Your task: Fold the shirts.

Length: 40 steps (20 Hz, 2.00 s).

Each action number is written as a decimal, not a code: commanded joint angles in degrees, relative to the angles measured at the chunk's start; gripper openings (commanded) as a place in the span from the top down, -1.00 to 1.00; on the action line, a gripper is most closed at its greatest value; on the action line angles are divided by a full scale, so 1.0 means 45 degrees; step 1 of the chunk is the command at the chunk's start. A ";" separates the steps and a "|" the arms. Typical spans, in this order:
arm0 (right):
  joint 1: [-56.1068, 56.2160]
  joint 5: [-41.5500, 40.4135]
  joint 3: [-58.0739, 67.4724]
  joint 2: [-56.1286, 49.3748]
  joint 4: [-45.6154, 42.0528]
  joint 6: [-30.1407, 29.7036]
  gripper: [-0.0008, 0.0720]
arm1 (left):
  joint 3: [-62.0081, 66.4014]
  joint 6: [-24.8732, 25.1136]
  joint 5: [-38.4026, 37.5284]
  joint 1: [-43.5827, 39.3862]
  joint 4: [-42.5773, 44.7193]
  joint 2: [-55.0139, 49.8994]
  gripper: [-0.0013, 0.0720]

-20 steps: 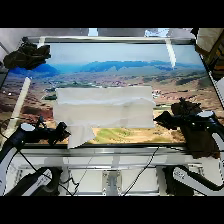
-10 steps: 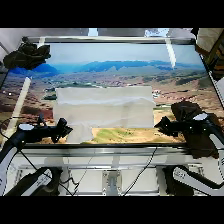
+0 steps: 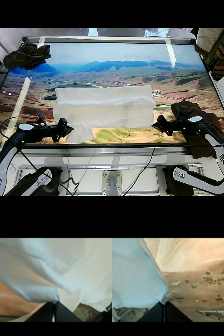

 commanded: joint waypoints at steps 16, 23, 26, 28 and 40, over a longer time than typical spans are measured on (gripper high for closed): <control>-0.4138 0.5731 0.0078 0.7091 -0.1943 -0.0345 0.89 | 0.0053 0.0792 -0.2866 0.0010 -0.4328 0.6275 0.93; -0.4158 0.5100 0.0792 0.7849 -0.2735 -0.0306 0.89 | 0.0112 -0.3672 -0.0510 0.0010 -0.1428 1.0530 0.94; -0.4153 0.3541 0.2429 0.7334 -0.2487 -0.0102 0.89 | 0.0117 -0.4075 0.0063 0.0010 0.1355 0.9908 0.94; -0.4095 0.3521 0.3507 0.6207 -0.2055 -0.0185 0.89 | 0.0117 -0.4027 0.0189 0.0010 0.2195 0.9233 0.94; 0.1889 -0.1209 0.7276 -0.2123 -0.1418 -0.0432 0.89 | 0.3483 -0.1185 0.4133 -0.1996 0.2127 0.1569 0.94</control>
